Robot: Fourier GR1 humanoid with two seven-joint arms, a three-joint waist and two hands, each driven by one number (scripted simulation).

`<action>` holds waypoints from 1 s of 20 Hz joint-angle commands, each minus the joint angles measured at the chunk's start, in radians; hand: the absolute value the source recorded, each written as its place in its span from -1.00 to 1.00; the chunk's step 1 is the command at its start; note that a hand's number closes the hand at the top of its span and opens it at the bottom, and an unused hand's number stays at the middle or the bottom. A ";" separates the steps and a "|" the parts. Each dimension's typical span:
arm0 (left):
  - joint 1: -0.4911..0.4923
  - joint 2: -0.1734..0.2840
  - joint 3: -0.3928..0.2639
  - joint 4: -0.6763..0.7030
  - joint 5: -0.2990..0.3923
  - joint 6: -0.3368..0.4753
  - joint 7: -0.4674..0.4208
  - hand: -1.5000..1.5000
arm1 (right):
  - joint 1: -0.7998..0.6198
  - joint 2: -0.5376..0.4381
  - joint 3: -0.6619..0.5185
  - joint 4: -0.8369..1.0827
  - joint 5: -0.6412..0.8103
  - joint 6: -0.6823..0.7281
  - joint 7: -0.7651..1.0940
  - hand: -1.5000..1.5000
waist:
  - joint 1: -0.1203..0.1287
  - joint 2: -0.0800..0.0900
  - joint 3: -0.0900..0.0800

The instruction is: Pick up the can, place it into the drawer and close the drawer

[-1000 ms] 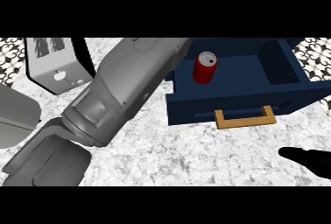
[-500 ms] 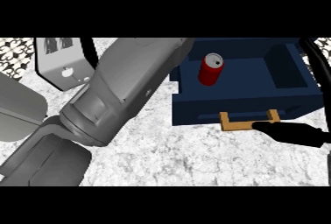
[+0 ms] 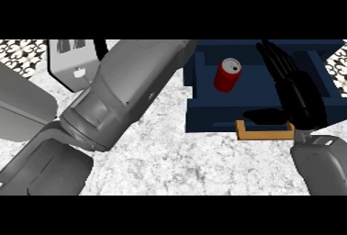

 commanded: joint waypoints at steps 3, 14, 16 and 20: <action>0.035 0.040 0.025 -0.023 -0.005 -0.038 -0.012 -1.00 | -0.110 0.056 0.041 0.289 0.139 -0.143 -0.073 -1.00 | 0.023 -0.005 0.000; 0.055 0.102 0.009 -0.120 -0.051 -0.019 0.083 -1.00 | -0.374 0.115 -0.068 0.771 0.229 -0.427 -0.140 -1.00 | 0.053 -0.012 0.000; 0.106 0.119 0.010 -0.140 -0.045 -0.060 0.070 -1.00 | -0.451 0.119 -0.098 0.851 0.247 -0.484 -0.116 -1.00 | 0.076 -0.006 0.000; 0.118 0.139 0.010 -0.183 -0.050 -0.050 0.130 -1.00 | -0.517 0.118 -0.128 1.002 0.257 -0.574 -0.163 -1.00 | 0.080 -0.005 0.000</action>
